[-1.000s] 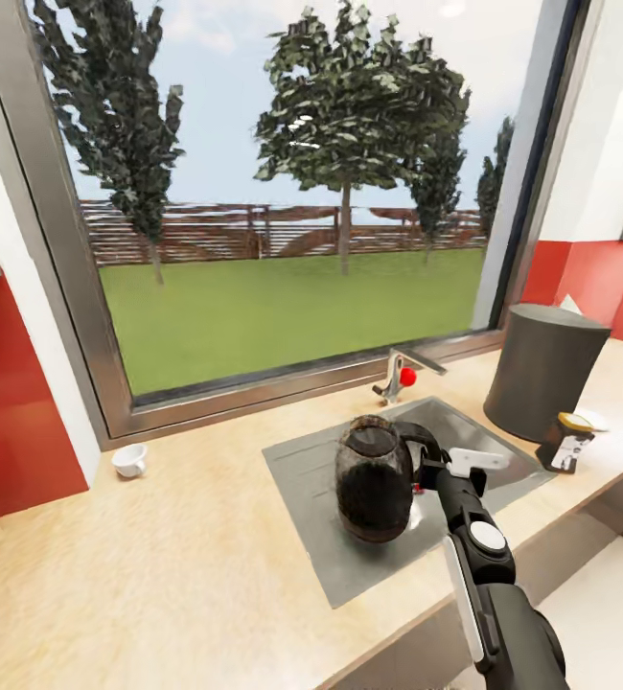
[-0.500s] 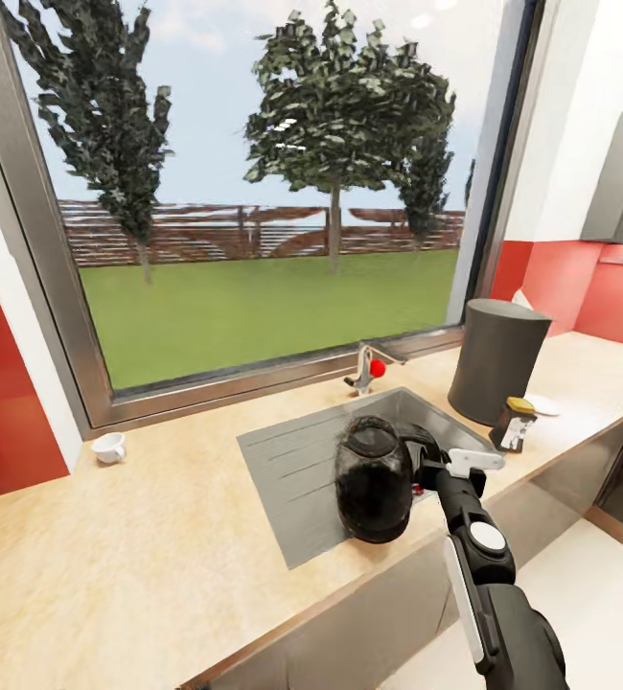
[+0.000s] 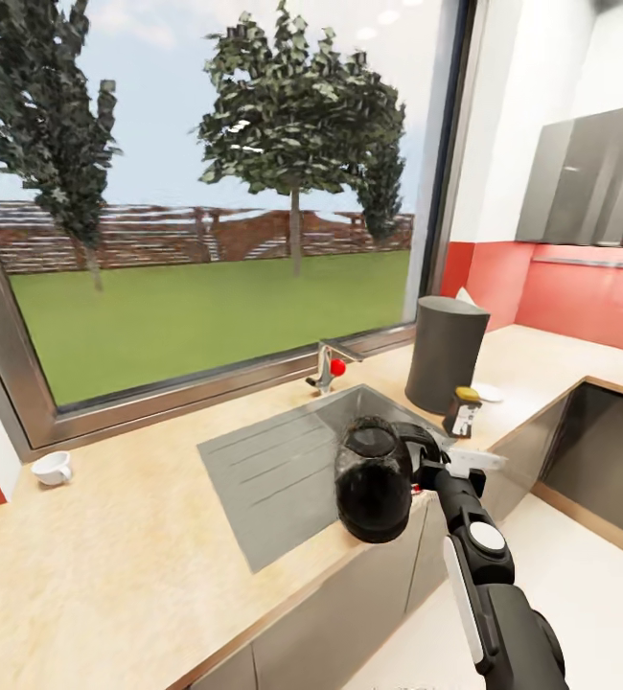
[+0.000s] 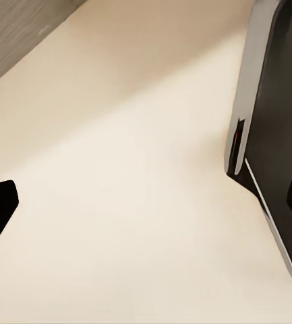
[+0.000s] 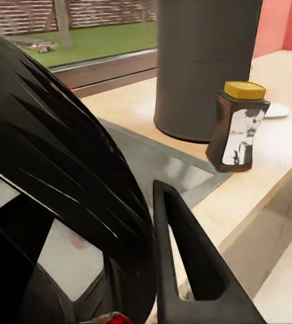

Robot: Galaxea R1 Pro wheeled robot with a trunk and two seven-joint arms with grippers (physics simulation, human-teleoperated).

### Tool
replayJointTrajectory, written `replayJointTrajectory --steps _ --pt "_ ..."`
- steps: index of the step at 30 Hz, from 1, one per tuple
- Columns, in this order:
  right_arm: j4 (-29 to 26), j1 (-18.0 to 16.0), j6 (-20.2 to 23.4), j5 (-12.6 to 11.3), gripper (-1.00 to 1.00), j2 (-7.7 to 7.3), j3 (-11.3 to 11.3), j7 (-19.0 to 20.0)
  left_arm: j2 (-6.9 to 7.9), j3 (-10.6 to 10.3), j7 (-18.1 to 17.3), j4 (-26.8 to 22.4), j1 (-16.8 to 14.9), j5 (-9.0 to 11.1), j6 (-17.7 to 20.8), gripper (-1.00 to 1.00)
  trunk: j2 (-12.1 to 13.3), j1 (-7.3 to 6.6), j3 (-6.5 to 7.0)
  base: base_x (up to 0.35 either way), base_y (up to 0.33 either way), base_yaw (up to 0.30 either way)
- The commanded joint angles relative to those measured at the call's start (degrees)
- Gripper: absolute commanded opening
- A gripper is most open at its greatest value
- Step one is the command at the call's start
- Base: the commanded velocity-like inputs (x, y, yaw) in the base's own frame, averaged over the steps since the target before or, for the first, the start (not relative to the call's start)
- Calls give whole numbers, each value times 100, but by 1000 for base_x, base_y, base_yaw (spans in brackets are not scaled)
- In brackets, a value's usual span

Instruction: Set up a coffee station on the kitchen countertop: keep the coffee maker on the countertop, move the bottle of coffee from the kitchen shelf to the counter next to the coffee maker, place a paper coffee filter on top of the coffee maker, put the saucer next to the coffee maker with the coffee cup on the saucer, and place the electric kettle next to the coffee maker.

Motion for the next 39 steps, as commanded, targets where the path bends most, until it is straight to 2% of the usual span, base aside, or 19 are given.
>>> replayJointTrajectory --steps 1,20,39 --pt "-7 -2 38 65 -100 5 -1 1 0 -17 11 -13 7 44 -2 100 -3 2 3 0 0 -287" --pt "-7 -3 38 64 -100 5 0 1 -8 -27 11 -13 7 44 6 100 -3 2 12 17 -3 -288" --pt "-7 -2 38 57 -100 23 6 1 -24 -44 11 -13 7 44 6 100 -3 2 -2 213 -145 -290"
